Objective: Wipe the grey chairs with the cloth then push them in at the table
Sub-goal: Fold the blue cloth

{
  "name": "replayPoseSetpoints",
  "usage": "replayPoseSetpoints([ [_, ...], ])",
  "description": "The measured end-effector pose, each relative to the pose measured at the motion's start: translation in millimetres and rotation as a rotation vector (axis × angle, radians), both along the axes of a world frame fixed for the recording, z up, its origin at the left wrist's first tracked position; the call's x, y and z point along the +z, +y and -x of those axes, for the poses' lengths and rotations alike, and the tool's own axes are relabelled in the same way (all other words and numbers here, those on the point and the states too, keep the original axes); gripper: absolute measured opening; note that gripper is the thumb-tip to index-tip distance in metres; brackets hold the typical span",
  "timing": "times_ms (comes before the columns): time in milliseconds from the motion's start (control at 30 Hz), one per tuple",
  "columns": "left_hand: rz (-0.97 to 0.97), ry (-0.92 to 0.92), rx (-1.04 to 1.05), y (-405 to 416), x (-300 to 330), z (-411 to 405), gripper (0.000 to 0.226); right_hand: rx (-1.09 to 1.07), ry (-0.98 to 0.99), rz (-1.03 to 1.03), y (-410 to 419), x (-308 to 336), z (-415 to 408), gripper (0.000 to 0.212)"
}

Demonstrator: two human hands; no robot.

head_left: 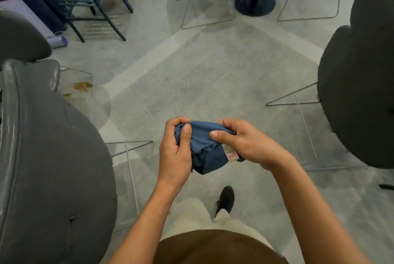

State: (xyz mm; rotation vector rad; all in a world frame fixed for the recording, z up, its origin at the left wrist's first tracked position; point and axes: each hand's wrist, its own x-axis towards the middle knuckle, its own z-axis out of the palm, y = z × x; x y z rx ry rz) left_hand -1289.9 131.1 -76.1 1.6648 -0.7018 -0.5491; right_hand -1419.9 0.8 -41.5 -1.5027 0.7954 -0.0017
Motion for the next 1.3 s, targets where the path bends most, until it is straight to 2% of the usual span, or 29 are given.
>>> replayPoseSetpoints([
  [133, 0.002, 0.012, 0.059, -32.7, 2.8, -4.9, 0.009, 0.067, -0.009, 0.02, -37.4, 0.0, -11.8, 0.022],
  [533, -0.024, 0.04, 0.263, -109.9, -16.7, -61.9, 0.009, 0.246, -0.028, -0.032, -136.5, -18.8, -97.0, 0.014],
  [833, -0.037, 0.128, 0.37, -168.3, -22.9, -161.5, 0.01, 0.373, 0.039, -0.012, -209.1, -31.3, -217.3, 0.023],
  [967, -0.045, 0.084, 0.393, -198.7, -17.3, -215.9, 0.01, 0.403, 0.019, 0.016, -239.7, -24.8, -275.1, 0.023],
  [1300, -0.045, 0.091, 0.554, -258.4, -20.9, -311.6, 0.01, 0.448, -0.065, -0.115, -300.4, -38.6, -392.1, 0.026],
])
